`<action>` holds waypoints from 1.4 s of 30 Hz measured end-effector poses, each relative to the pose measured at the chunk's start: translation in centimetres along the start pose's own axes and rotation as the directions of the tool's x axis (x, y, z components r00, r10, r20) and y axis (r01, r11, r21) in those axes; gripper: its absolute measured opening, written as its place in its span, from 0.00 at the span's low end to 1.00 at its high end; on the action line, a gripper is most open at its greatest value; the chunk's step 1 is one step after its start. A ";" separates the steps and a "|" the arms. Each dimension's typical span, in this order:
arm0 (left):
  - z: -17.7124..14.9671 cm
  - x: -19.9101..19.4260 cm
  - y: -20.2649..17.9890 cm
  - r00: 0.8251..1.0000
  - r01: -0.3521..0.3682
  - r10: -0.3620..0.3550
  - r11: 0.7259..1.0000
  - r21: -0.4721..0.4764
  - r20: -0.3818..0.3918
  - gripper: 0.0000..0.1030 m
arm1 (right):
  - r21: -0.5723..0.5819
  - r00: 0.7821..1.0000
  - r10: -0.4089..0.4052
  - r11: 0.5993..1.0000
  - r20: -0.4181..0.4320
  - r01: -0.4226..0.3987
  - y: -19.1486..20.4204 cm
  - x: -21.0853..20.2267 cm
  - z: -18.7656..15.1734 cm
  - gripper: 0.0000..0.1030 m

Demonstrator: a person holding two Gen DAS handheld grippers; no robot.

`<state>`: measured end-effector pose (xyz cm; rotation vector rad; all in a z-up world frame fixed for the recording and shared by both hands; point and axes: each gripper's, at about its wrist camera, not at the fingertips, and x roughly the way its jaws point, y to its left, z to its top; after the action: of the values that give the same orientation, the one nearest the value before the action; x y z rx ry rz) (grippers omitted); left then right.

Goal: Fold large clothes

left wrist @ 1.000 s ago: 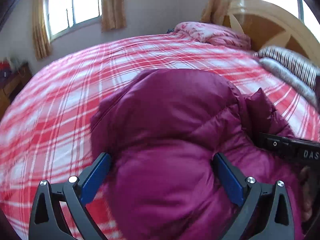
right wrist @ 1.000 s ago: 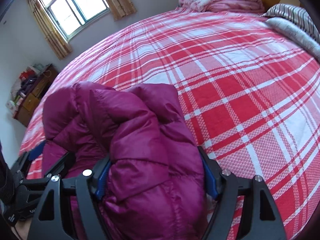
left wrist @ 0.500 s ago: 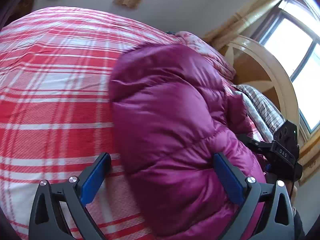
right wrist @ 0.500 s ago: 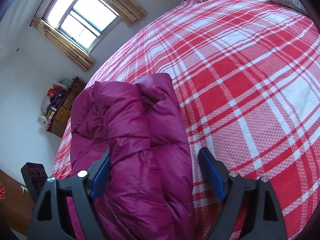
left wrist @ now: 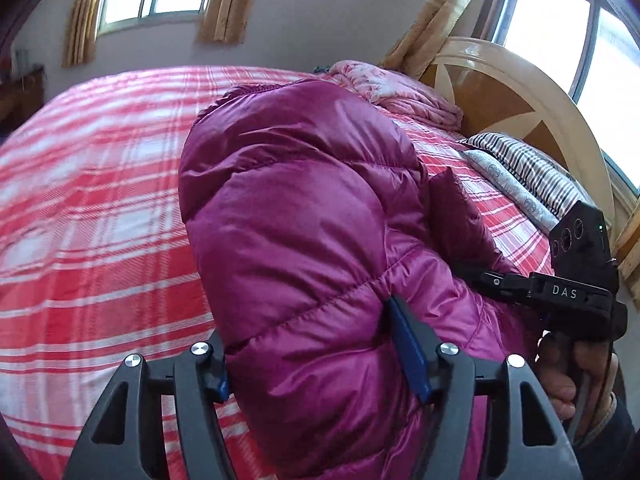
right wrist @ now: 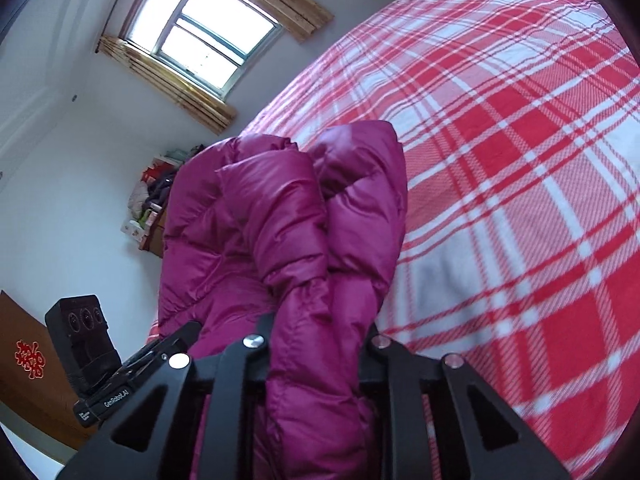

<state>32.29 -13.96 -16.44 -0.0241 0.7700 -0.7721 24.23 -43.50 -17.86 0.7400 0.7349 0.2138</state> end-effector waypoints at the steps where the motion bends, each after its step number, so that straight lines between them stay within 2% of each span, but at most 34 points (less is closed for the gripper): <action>1: -0.1 -0.5 0.4 1.000 -0.010 0.010 1.000 0.003 0.007 0.63 | 0.001 1.000 0.008 1.000 0.002 -0.008 0.2 0.1 -0.1 0.22; 8: -2.2 -4.7 3.6 0.991 -0.117 0.117 0.993 -0.005 0.059 0.63 | -0.040 0.997 0.068 0.997 -0.028 -0.070 5.2 2.7 -3.0 0.22; 15: -4.4 -8.3 7.9 0.980 -0.176 0.181 0.982 -0.068 0.087 0.63 | -0.088 0.989 0.102 0.990 -0.104 -0.111 9.5 7.6 -4.2 0.22; 24: -6.1 -11.6 12.4 0.963 -0.232 0.246 0.964 -0.128 0.107 0.63 | -0.129 0.971 0.144 0.977 -0.192 -0.170 13.7 13.8 -4.2 0.22; 25: -6.3 -12.0 13.0 0.961 -0.240 0.255 0.961 -0.137 0.110 0.63 | -0.133 0.968 0.147 0.975 -0.201 -0.176 13.9 15.0 -3.0 0.22; 32: -7.0 -13.9 14.5 0.944 -0.283 0.306 0.943 -0.177 0.122 0.63 | -0.160 0.951 0.165 0.964 -0.261 -0.212 17.1 19.4 -2.8 0.22; 42: -8.1 -16.0 15.9 0.931 -0.319 0.347 0.923 -0.213 0.111 0.63 | -0.187 0.929 0.178 0.951 -0.325 -0.248 19.2 22.8 -3.2 0.22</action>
<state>29.63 9.83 -17.11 -0.1189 0.6819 -0.3640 40.14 -18.14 -18.61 0.5744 0.9055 0.6135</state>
